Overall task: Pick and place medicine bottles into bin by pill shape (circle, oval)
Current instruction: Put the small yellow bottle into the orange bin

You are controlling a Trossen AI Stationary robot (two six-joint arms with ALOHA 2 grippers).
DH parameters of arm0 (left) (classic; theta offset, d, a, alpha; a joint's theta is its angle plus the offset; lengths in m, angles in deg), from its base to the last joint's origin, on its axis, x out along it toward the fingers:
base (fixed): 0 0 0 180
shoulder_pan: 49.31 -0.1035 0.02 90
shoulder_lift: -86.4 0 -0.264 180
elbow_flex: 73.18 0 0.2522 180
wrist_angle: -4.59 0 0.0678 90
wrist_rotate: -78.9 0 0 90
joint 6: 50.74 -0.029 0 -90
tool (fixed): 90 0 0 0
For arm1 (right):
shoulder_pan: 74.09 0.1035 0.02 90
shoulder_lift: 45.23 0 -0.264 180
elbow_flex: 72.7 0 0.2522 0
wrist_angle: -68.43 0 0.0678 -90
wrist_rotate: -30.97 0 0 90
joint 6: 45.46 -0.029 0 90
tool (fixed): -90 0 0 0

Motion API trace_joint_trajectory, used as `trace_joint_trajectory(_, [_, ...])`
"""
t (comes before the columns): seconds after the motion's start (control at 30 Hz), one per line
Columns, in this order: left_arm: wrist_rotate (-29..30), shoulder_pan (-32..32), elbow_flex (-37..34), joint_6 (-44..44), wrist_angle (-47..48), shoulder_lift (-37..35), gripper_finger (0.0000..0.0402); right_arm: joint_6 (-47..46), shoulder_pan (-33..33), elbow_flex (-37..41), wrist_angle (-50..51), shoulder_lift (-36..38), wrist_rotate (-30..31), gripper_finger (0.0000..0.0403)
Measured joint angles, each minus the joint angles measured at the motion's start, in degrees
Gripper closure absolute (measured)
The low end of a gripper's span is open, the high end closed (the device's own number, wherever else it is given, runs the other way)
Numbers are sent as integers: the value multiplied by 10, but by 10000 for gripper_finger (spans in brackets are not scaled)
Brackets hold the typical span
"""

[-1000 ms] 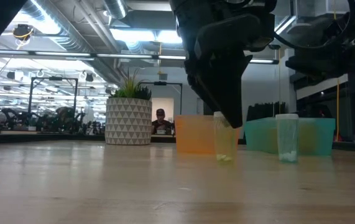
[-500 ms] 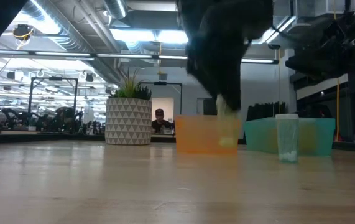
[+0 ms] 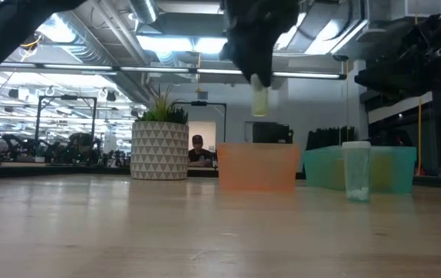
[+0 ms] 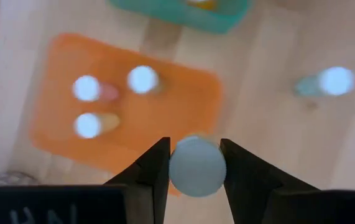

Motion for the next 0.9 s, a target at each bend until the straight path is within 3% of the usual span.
trace_joint_trajectory(0.3, [-27,-61,-53,-32,-54,-3,286,0,0,0,0,0,0,322])
trace_joint_trajectory(0.63, [-32,-43,-76,-39,-23,-14,287,0,0,0,0,0,0,322])
trace_joint_trajectory(0.9, [16,-24,-75,-42,19,-51,287,0,0,0,0,0,0,322])
